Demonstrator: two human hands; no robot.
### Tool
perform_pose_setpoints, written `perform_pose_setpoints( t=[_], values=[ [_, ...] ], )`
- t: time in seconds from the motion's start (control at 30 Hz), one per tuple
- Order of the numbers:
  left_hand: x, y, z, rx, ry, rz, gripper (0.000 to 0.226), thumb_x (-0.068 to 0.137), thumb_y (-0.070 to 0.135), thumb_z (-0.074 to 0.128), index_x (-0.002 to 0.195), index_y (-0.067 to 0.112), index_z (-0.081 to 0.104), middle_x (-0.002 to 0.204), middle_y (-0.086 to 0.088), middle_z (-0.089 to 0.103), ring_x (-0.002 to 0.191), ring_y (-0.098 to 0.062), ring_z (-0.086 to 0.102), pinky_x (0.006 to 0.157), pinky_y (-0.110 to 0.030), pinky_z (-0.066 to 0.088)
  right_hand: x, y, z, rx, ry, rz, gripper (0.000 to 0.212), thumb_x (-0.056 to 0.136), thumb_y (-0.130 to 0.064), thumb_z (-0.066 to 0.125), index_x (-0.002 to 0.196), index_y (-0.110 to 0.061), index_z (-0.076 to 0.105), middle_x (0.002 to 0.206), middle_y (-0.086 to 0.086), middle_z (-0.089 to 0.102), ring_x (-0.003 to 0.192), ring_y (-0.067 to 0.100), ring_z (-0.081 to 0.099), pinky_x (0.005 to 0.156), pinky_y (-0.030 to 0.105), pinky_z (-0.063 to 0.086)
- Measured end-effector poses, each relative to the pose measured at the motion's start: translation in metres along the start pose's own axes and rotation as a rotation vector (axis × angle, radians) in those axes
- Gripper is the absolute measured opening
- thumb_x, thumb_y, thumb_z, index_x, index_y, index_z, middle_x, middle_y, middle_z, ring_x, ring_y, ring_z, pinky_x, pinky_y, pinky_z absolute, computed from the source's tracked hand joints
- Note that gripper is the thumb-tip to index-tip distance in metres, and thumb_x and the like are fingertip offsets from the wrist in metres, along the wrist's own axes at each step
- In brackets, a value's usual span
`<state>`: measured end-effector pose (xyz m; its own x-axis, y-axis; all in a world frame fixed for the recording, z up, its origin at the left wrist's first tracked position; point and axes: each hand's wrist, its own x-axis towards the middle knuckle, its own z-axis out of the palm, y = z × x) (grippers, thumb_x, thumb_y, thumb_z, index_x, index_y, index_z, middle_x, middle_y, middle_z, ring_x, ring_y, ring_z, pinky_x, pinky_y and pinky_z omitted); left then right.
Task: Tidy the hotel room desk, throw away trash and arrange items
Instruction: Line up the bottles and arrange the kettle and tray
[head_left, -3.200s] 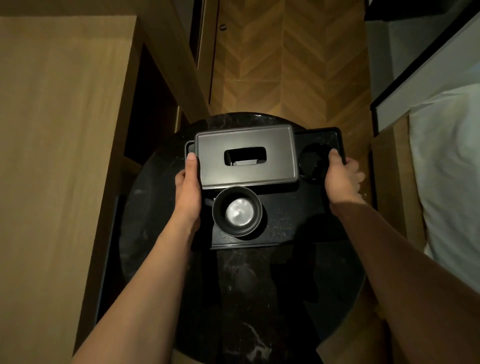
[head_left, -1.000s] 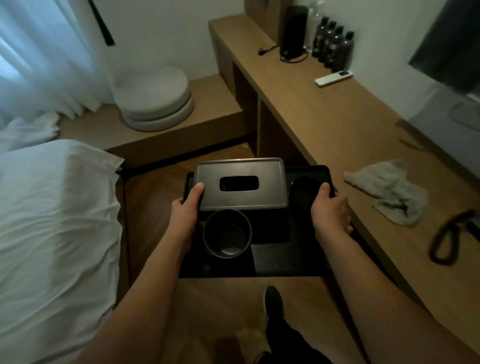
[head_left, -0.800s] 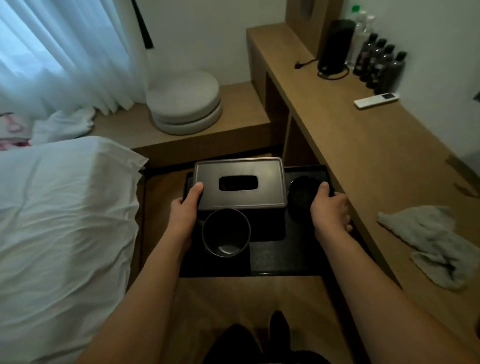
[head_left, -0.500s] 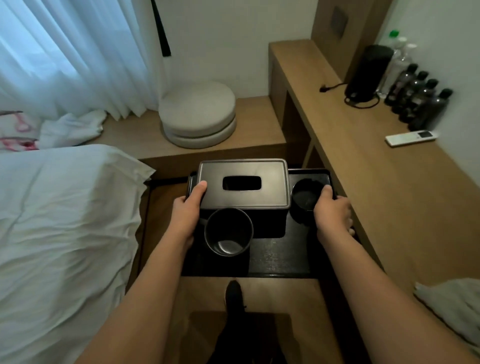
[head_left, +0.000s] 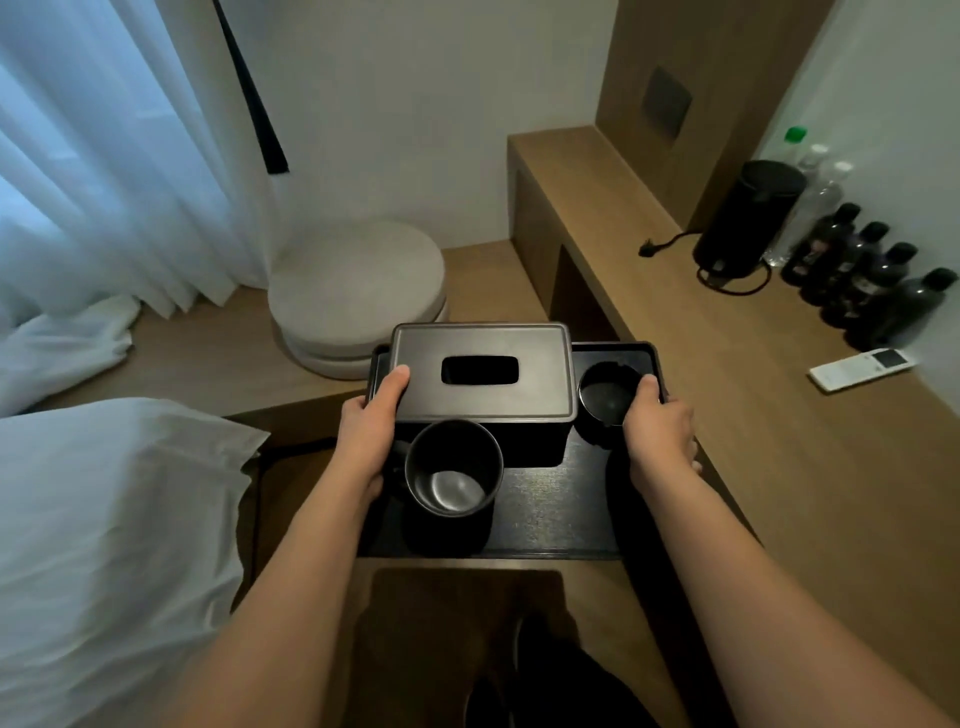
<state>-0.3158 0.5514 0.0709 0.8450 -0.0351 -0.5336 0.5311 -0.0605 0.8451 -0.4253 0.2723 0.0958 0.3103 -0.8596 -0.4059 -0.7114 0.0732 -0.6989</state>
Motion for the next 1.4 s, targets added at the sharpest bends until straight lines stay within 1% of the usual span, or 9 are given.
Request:
perform_pose_setpoints(
  t=[0.1,0.27,0.47,0.77,0.93,1.07,1.13,1.3,1.4],
  values=[
    [0.053,0.022,0.011,-0.012,-0.007,-0.02,0.132,0.035,0.089,0.079,0.142,0.016,0.05,0.124,-0.008,0.069,0.104,-0.026,0.071,0.092,-0.045,0.056,0.034,-0.032,0.034,-0.005,-0.009,0.008,0.063,0.098,-0.058,0.034,0.143,-0.014,0.042,0.145,0.015,0.047,0.135,0.037,0.039,0.111,0.049,0.023],
    [0.129,0.071,0.035,-0.002,0.004,0.013,0.121,0.048,0.081,0.08,0.141,0.011,0.051,0.119,-0.008,0.072,0.1,-0.023,0.073,0.083,-0.038,0.058,0.095,-0.091,0.086,0.01,-0.036,0.029,0.065,0.098,-0.06,0.034,0.143,-0.015,0.041,0.146,0.017,0.046,0.135,0.038,0.038,0.111,0.049,0.024],
    [0.217,0.136,0.062,0.078,-0.038,-0.009,0.119,0.044,0.087,0.079,0.137,0.017,0.054,0.117,-0.008,0.073,0.101,-0.028,0.073,0.093,-0.048,0.056,0.151,-0.154,0.127,0.067,-0.02,0.055,0.066,0.099,-0.059,0.033,0.144,-0.012,0.041,0.145,0.017,0.047,0.134,0.04,0.04,0.11,0.049,0.024],
    [0.329,0.211,0.155,0.214,-0.232,0.0,0.105,0.05,0.082,0.078,0.128,0.014,0.056,0.108,-0.01,0.074,0.091,-0.027,0.075,0.088,-0.048,0.059,0.227,-0.196,0.152,0.234,0.196,0.23,0.069,0.091,-0.065,0.037,0.133,-0.012,0.05,0.127,0.016,0.058,0.116,0.039,0.053,0.102,0.055,0.04],
    [0.368,0.237,0.224,0.315,-0.42,0.014,0.113,0.048,0.083,0.08,0.133,0.014,0.05,0.118,-0.009,0.071,0.1,-0.028,0.073,0.094,-0.049,0.056,0.246,-0.189,0.142,0.329,0.38,0.382,0.07,0.087,-0.069,0.036,0.128,-0.015,0.053,0.121,0.015,0.061,0.111,0.039,0.056,0.101,0.055,0.042],
    [0.365,0.234,0.28,0.446,-0.563,0.047,0.076,0.071,0.07,0.076,0.122,0.023,0.044,0.118,-0.009,0.067,0.102,-0.029,0.07,0.097,-0.05,0.054,0.255,-0.165,0.117,0.375,0.504,0.498,0.068,0.087,-0.067,0.037,0.126,-0.015,0.056,0.12,0.015,0.062,0.109,0.04,0.057,0.101,0.054,0.042],
    [0.359,0.227,0.307,0.493,-0.632,0.037,0.07,0.077,0.064,0.075,0.122,0.022,0.043,0.118,-0.009,0.067,0.101,-0.029,0.07,0.097,-0.049,0.054,0.257,-0.15,0.101,0.398,0.553,0.553,0.067,0.089,-0.065,0.037,0.128,-0.013,0.055,0.123,0.016,0.061,0.112,0.041,0.056,0.102,0.053,0.042],
    [0.333,0.206,0.372,0.599,-0.742,0.028,0.081,0.078,0.065,0.075,0.134,0.017,0.041,0.122,-0.011,0.064,0.105,-0.03,0.067,0.1,-0.05,0.052,0.266,-0.108,0.062,0.443,0.649,0.673,0.068,0.092,-0.063,0.038,0.131,-0.01,0.053,0.129,0.018,0.058,0.116,0.041,0.053,0.104,0.052,0.04],
    [0.317,0.189,0.405,0.681,-0.777,0.025,0.107,0.066,0.076,0.073,0.146,0.015,0.035,0.13,-0.012,0.059,0.112,-0.033,0.063,0.103,-0.053,0.049,0.271,-0.082,0.042,0.475,0.686,0.733,0.065,0.094,-0.061,0.038,0.132,-0.009,0.051,0.131,0.019,0.057,0.118,0.041,0.052,0.105,0.051,0.039]
  ],
)
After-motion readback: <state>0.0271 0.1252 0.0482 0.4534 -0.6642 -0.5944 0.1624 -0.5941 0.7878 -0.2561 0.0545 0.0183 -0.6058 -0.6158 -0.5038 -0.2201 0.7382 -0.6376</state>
